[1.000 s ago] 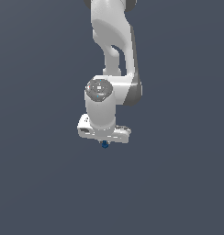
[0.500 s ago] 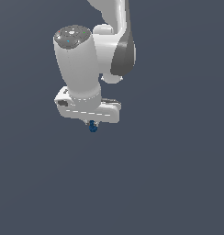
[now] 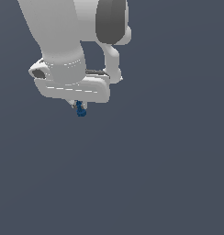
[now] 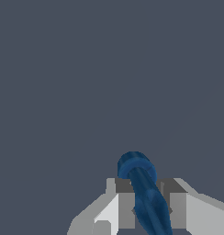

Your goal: Pick up the object and move it to a goal position.

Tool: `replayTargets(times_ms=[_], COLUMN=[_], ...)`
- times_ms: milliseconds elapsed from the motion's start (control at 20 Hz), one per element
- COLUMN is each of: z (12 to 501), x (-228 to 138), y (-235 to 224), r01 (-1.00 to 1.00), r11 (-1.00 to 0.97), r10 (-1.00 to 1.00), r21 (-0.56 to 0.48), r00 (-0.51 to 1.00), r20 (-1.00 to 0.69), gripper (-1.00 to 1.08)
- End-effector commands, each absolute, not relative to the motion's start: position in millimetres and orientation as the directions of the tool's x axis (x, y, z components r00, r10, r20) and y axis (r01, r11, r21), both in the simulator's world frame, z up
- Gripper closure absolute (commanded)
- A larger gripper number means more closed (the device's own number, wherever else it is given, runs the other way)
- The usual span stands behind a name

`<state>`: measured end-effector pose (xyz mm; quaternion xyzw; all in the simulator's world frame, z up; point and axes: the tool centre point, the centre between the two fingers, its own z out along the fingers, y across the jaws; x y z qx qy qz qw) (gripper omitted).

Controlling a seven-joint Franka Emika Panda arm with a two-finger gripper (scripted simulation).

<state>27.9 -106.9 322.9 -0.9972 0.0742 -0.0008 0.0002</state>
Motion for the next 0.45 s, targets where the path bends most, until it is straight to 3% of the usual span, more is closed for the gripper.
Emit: replayTargets(times_ms=[0, 400], z=[334.8, 345.2], x=[26.3, 26.8], y=[-111.4, -115.6], r01=[-0.147, -0.147], r11=[-0.989, -0.989], r10=[-0.147, -0.147], r21=[-0.001, 0.000], r00=[0.989, 0.989], r20=[0.000, 0.000], gripper=[1.08, 1.08])
